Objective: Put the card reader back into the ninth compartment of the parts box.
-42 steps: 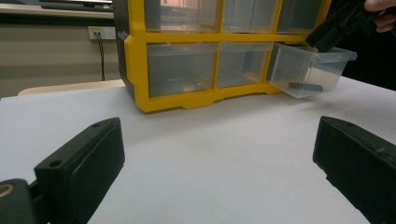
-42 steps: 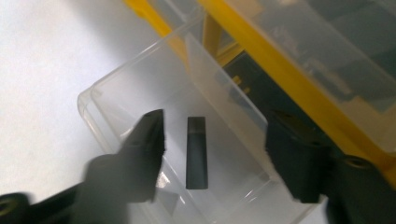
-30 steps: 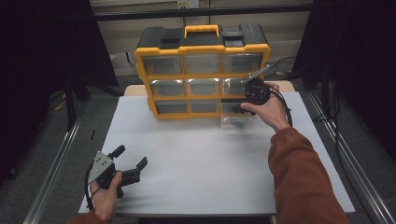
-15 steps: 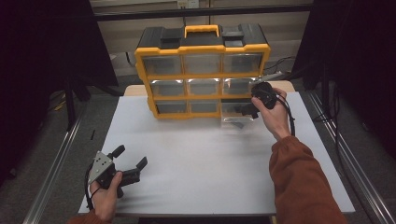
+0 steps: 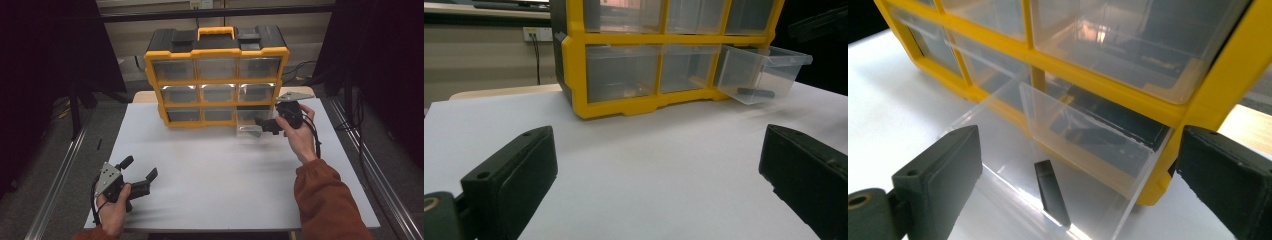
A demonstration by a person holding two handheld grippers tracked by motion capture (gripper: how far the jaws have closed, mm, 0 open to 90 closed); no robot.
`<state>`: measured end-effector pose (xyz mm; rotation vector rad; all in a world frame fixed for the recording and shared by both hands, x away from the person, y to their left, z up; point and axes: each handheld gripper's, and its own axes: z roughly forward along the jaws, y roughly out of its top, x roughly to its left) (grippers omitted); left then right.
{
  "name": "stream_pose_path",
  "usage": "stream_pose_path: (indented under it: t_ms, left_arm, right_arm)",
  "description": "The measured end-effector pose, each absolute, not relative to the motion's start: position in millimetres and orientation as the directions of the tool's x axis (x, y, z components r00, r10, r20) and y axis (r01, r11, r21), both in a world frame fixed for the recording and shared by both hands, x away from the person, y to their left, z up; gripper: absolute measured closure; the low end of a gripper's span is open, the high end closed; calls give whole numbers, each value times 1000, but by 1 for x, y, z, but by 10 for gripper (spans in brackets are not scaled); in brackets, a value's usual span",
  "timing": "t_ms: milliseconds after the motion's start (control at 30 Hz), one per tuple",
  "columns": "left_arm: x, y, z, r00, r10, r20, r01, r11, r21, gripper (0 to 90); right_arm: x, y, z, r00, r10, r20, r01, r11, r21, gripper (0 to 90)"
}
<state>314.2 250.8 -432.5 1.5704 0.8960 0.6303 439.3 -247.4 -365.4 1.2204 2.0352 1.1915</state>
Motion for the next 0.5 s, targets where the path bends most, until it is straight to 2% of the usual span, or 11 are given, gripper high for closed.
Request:
stream_pose_path:
  t_ms: [133,500]
  left_arm:
    - [314,252,-433,558,826,-81,204,-42,978,21]
    - [315,252,-433,548,832,-93,208,-28,978,21]
  right_arm:
    - [429,-249,-368,-471,882,23,417,200,887,30]
    - [411,-251,-380,-446,894,36,394,160,905,28]
